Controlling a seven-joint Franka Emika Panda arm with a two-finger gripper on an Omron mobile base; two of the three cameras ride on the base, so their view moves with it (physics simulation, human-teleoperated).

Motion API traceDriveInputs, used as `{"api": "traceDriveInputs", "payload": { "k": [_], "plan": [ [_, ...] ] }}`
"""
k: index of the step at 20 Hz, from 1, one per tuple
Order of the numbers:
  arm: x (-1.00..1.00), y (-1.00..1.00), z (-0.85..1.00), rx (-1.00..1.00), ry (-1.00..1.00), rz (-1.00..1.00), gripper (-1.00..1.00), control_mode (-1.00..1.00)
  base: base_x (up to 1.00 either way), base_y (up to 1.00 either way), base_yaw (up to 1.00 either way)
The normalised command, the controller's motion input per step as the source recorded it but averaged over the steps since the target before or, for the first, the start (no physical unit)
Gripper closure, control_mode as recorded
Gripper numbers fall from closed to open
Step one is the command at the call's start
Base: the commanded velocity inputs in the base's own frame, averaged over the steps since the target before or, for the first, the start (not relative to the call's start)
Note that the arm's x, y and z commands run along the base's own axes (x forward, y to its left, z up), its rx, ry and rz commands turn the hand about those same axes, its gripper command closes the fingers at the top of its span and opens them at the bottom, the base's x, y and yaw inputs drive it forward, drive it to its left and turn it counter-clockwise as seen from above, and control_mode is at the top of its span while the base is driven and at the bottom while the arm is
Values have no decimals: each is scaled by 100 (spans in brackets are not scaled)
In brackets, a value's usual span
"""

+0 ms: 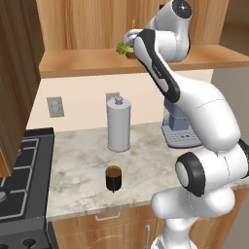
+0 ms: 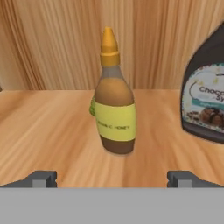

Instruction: Pick the syrup bottle and honey bottle from the cabinet and place them next to the mug.

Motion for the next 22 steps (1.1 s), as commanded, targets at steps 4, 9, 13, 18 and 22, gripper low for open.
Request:
{"api": "traceDriveInputs", "payload": {
  "k": [4, 9, 13, 18, 22],
  "plan": [
    [24, 1, -1, 0, 0, 0, -100, -100, 0, 0, 0],
    [28, 2, -5, 0, 0, 0, -100, -100, 0, 0, 0],
    [21, 4, -8, 0, 0, 0, -100, -100, 0, 0, 0],
    [21, 0, -14, 0, 0, 0, -100, -100, 0, 0, 0],
    [18, 1, -5, 0, 0, 0, -100, -100, 0, 0, 0]
  ]
}}
